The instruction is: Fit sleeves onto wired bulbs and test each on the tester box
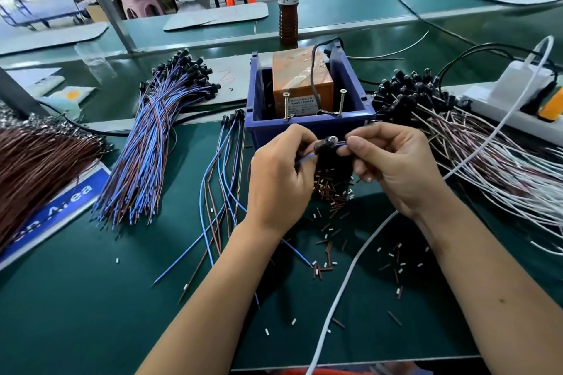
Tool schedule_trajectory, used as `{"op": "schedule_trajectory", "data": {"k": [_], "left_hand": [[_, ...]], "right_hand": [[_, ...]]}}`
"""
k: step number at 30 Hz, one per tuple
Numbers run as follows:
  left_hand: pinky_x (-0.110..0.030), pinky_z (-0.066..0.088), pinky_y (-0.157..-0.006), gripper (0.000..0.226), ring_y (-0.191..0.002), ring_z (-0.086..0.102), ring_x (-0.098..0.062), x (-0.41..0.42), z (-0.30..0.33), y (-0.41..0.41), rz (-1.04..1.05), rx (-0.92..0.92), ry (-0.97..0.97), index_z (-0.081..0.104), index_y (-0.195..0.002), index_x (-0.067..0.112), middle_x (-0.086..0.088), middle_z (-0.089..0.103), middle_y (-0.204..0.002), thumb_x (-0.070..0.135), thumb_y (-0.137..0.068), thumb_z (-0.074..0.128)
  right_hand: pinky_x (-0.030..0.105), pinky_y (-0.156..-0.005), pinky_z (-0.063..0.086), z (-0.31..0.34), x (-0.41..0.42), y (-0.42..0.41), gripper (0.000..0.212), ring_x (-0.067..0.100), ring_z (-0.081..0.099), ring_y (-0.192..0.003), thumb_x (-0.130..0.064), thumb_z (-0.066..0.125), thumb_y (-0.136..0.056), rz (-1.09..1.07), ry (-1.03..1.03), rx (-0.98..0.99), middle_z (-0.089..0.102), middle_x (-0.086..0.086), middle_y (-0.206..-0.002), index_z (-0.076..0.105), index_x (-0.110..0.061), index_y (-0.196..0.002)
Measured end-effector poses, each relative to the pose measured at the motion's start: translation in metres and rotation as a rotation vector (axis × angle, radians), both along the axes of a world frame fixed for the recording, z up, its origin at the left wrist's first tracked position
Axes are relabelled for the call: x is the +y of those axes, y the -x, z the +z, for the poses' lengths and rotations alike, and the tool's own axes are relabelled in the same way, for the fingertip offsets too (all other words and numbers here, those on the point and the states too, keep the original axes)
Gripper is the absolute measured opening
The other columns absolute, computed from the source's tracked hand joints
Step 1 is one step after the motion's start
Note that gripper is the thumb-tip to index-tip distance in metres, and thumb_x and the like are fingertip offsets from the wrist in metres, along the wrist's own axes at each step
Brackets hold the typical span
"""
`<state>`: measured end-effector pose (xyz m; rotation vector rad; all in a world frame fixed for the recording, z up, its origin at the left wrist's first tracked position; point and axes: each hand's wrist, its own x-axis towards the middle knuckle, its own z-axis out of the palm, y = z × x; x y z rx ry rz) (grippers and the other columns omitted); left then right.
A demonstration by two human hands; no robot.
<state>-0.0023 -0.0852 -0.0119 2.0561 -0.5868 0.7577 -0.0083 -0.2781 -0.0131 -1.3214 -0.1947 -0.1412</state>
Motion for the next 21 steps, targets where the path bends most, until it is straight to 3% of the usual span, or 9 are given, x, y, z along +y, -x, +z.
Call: {"op": "schedule_trajectory", "data": {"k": [4, 8, 14, 21], "left_hand": [[-0.029, 0.052, -0.063, 0.003, -0.073, 0.067, -0.011, -0.0009, -0.0007, 0.0027, -0.167, 0.095, 0.057, 0.071, -0.097, 0.013, 0.01, 0.069, -0.081, 0.015, -0.097, 0.073], [-0.027, 0.053, -0.063, 0.008, -0.07, 0.067, -0.011, -0.0033, -0.0027, 0.0028, -0.189, 0.151, 0.122, 0.072, -0.09, 0.013, 0.008, 0.069, -0.075, 0.006, -0.094, 0.073], [-0.043, 0.051, -0.061, 0.018, -0.065, 0.062, -0.023, -0.0049, -0.0019, 0.002, -0.177, 0.226, 0.247, 0.067, -0.085, 0.021, 0.003, 0.065, -0.07, 0.007, -0.096, 0.07], [-0.043, 0.05, -0.06, 0.02, -0.066, 0.061, -0.023, -0.0048, -0.0001, 0.0036, -0.2, 0.242, 0.235, 0.066, -0.084, 0.024, 0.006, 0.064, -0.07, 0.01, -0.096, 0.071]], "right_hand": [[0.023, -0.045, 0.046, 0.0001, 0.0035, 0.0015, 0.012, 0.018, 0.06, -0.05, -0.016, 0.078, -0.086, -0.01, 0.084, -0.05, 0.076, 0.022, -0.081, 0.078, -0.005, -0.091], [0.024, -0.044, 0.046, 0.0015, 0.0067, 0.0036, 0.018, 0.021, 0.059, -0.05, -0.021, 0.077, -0.087, -0.005, 0.131, -0.043, 0.076, 0.022, -0.081, 0.077, -0.003, -0.092], [0.027, -0.043, 0.045, 0.0044, 0.0067, 0.0033, 0.049, 0.023, 0.061, -0.051, -0.046, 0.056, -0.096, 0.036, 0.031, 0.112, 0.075, 0.025, -0.084, 0.075, -0.001, -0.092], [0.023, -0.043, 0.045, 0.003, 0.0045, 0.0044, 0.021, 0.019, 0.06, -0.05, -0.033, 0.074, -0.089, 0.044, 0.092, 0.043, 0.076, 0.02, -0.081, 0.078, -0.013, -0.086]]}}
